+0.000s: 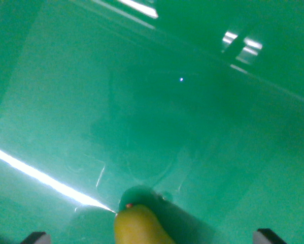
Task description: Pick fruit
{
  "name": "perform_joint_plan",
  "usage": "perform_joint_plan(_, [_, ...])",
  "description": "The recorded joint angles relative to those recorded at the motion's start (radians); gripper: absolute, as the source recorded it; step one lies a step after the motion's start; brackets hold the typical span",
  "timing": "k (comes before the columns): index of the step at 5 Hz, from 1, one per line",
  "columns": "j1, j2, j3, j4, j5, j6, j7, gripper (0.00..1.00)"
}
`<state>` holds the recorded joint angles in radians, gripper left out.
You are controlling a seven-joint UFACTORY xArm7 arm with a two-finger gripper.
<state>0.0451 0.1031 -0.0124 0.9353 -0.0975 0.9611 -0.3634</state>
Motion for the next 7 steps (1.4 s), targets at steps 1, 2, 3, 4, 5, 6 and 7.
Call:
perform_joint_plan(1, [-0.0029,0.005,-0.007,-0.043,-0.0023,-0.043,-0.028,0.00])
perform_joint_plan(2, [-0.0029,0.005,-0.007,-0.043,-0.0023,-0.043,-0.028,0.00])
perform_joint_plan(3, [-0.0055,0.009,-0.013,-0.081,-0.0043,-0.081,-0.052,0.00])
perform_joint_plan(4, [-0.0055,0.009,-0.013,-0.081,-0.0043,-0.081,-0.052,0.00])
perform_joint_plan(5, [-0.0080,0.013,-0.019,-0.119,-0.0063,-0.118,-0.077,0.00])
perform_joint_plan(6, [-0.0080,0.013,-0.019,-0.119,-0.0063,-0.118,-0.077,0.00])
perform_joint_plan(7, [-0.0102,0.016,-0.024,-0.152,-0.0080,-0.151,-0.098,0.00])
